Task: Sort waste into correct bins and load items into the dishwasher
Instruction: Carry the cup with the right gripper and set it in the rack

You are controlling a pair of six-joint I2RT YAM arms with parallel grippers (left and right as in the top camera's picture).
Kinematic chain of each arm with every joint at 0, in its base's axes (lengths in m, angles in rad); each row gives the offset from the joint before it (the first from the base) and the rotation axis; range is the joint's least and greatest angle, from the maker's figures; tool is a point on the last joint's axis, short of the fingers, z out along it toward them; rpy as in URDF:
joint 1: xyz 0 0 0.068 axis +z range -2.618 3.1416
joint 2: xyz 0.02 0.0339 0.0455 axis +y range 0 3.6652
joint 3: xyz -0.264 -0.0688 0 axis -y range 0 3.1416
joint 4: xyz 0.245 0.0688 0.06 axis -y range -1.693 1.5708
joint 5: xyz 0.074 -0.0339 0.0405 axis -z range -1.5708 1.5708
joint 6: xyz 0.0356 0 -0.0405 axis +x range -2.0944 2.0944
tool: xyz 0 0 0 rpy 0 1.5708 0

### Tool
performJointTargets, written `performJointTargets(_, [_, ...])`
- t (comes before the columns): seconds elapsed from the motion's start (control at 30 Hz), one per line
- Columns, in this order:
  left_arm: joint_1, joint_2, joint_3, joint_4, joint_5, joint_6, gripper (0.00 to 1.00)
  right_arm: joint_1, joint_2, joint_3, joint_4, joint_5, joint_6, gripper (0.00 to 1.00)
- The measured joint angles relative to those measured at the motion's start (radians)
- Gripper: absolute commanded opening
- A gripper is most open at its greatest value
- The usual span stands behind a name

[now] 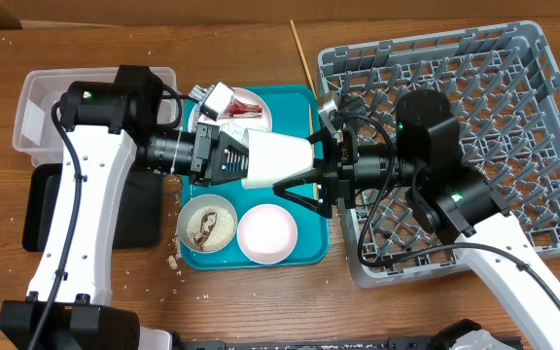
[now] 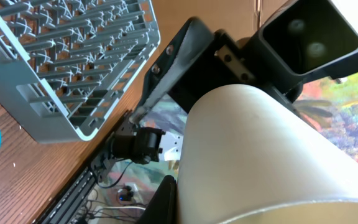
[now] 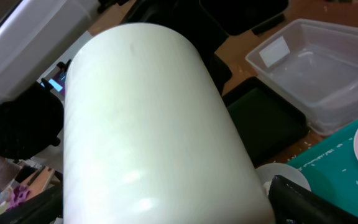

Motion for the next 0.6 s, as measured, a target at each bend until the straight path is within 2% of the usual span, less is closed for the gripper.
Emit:
performJointTargets(0.1, [-0.003,0.0,0.0,0.0,0.0,0.017,0.04,0.0,0.001,-0.001,0.104,-0.035,0.023,0.78])
performJointTargets(0.13, [-0.004,0.0,0.0,-0.002,0.006,0.021,0.04,0.0,0.001,-0.001,0.141,-0.05,0.033,0.77])
performJointTargets(0.23, [-0.006,-0.002,0.0,-0.005,0.025,0.026,0.04,-0.006,0.005,-0.001,0.172,-0.061,0.065,0.66])
performJointTargets(0.3, [-0.006,-0.002,0.0,-0.005,0.03,0.028,0.04,-0.008,0.006,-0.001,0.176,-0.065,0.079,0.63])
performJointTargets(0.33, [-0.006,-0.002,0.0,-0.005,0.031,0.031,0.09,-0.009,0.006,-0.001,0.175,-0.066,0.083,0.63])
performJointTargets(0.37, [-0.006,-0.002,0.0,-0.006,0.03,0.034,0.24,-0.01,0.006,-0.001,0.171,-0.067,0.084,0.63])
performJointTargets(0.4, [-0.006,-0.002,0.0,-0.006,0.03,0.038,0.53,-0.01,0.006,-0.001,0.169,-0.07,0.085,0.63])
performJointTargets(0.43, [-0.006,-0.002,0.0,-0.003,0.029,0.038,1.0,-0.008,0.006,-0.001,0.166,-0.079,0.086,0.63])
performJointTargets(0.53, [-0.006,-0.002,0.0,0.023,0.007,0.041,1.0,-0.011,0.002,-0.001,0.13,-0.063,0.085,0.63])
performJointTargets(0.6, [-0.005,-0.002,0.0,0.072,-0.053,0.029,1.0,-0.036,-0.018,0.003,0.034,-0.006,0.085,0.63])
